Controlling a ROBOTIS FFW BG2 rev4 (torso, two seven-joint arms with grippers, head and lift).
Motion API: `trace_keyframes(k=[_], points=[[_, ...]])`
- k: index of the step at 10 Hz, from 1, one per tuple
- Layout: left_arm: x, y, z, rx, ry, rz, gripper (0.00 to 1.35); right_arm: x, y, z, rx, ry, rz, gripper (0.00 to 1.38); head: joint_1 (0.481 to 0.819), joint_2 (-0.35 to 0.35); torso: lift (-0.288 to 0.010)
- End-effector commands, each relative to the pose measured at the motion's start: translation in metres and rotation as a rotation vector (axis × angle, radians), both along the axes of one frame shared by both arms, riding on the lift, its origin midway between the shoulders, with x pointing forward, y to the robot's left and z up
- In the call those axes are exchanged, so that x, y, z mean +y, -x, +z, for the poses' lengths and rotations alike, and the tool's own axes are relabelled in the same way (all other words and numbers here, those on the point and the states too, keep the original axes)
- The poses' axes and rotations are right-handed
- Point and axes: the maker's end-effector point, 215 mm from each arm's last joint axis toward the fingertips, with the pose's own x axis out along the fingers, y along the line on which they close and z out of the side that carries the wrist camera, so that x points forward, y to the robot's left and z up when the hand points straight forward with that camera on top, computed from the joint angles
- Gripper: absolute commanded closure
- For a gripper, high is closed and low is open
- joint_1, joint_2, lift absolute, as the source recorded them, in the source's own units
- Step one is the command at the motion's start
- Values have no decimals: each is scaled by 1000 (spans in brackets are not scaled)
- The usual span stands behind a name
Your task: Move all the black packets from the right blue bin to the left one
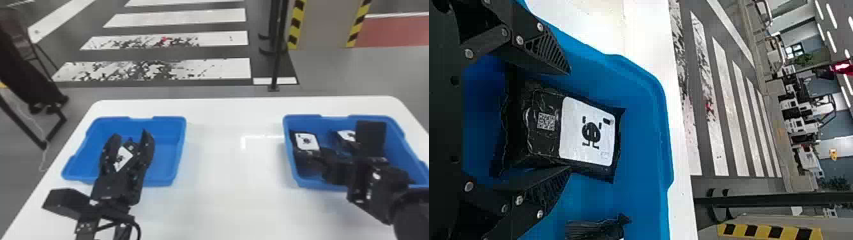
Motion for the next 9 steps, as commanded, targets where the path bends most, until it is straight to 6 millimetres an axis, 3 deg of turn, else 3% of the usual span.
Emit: trace_keyframes(k=[1, 2, 3, 4, 6, 8, 9], points=[[0, 0, 0, 1, 1, -1, 447, 4, -1, -3, 11, -1, 9, 552, 695, 115, -168], [0, 0, 0, 1, 3, -2, 447, 5, 1, -10, 41, 1, 17, 792, 695, 117, -168], [1, 0, 0, 0, 6, -2, 447, 8, 3, -12, 49, -10, 20, 901, 695, 119, -168], [1, 1, -1, 2, 9, -3, 447, 11, 7, -12, 57, -19, 26, 1116, 695, 121, -168], [2, 1, -2, 2, 17, -2, 447, 20, 13, 0, 41, -62, 30, 1194, 695, 131, -168], [1, 3, 0, -6, 28, -2, 447, 6, 19, 21, -12, -80, 0, 1194, 695, 139, -168], [1, 4, 6, -27, 34, 0, 447, -5, 22, 40, -53, -80, -18, 1194, 695, 135, -168]])
